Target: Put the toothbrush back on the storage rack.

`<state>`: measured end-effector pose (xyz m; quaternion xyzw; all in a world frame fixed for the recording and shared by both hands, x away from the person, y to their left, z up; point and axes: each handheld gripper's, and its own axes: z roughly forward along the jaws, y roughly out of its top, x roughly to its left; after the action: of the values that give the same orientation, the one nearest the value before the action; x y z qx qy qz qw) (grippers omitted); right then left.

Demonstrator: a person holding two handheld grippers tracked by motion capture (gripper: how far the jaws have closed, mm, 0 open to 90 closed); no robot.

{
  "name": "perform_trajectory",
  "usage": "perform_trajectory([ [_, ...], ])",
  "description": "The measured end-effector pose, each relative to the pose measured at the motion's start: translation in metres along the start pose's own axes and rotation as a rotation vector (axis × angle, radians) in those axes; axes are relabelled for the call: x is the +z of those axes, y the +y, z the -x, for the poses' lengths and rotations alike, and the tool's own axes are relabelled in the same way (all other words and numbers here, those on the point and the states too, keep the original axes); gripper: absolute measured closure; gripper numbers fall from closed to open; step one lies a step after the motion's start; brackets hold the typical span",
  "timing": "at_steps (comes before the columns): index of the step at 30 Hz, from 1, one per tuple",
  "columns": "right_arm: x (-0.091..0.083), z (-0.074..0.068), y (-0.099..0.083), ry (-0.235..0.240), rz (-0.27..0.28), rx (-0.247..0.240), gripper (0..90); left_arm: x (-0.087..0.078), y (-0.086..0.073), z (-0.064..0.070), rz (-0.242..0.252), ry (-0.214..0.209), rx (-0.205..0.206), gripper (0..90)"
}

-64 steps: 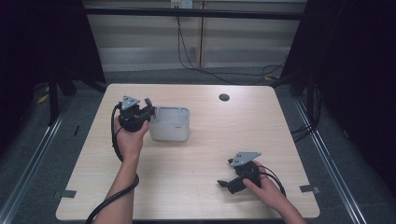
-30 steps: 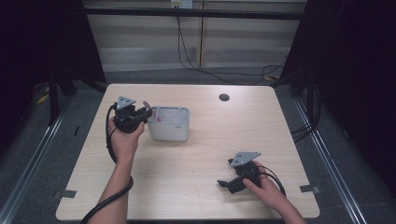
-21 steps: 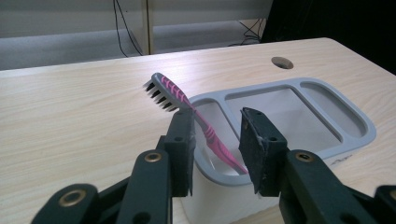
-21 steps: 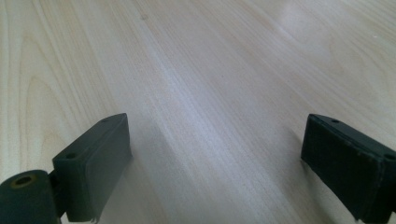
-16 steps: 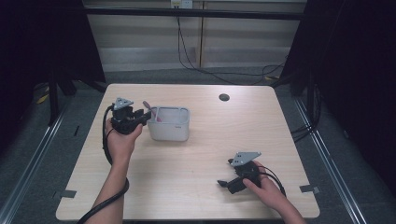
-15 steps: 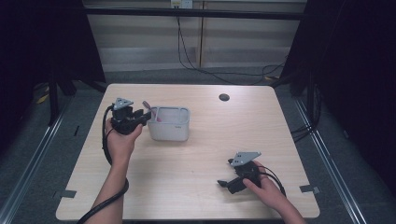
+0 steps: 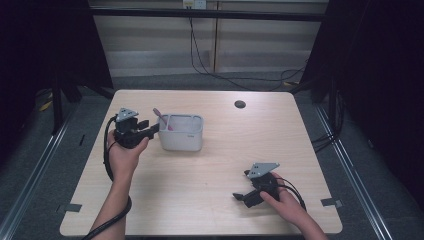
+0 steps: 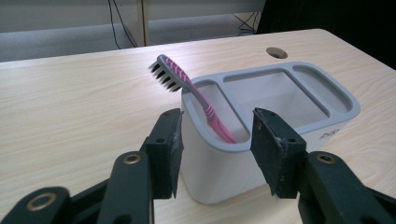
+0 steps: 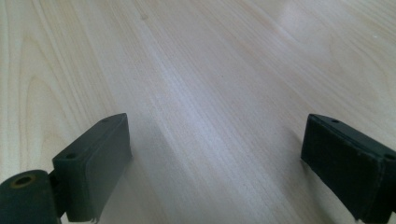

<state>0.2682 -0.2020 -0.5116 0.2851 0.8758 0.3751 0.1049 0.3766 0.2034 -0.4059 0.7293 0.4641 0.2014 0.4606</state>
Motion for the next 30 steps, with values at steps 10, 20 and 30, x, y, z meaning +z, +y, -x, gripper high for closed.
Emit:
perform_trajectory([
  [10,0.0,0.0,0.0,0.0,0.0,0.0,7.7,-0.004,-0.014,-0.005,-0.006,-0.002,-0.005,46.3],
  [20,0.0,0.0,0.0,0.0,0.0,0.0,7.7,-0.003,-0.03,-0.011,-0.021,-0.002,-0.019,41.3],
  [30,0.0,0.0,0.0,0.0,0.0,0.0,7.7,-0.001,-0.045,-0.014,-0.024,0.003,-0.017,37.5],
])
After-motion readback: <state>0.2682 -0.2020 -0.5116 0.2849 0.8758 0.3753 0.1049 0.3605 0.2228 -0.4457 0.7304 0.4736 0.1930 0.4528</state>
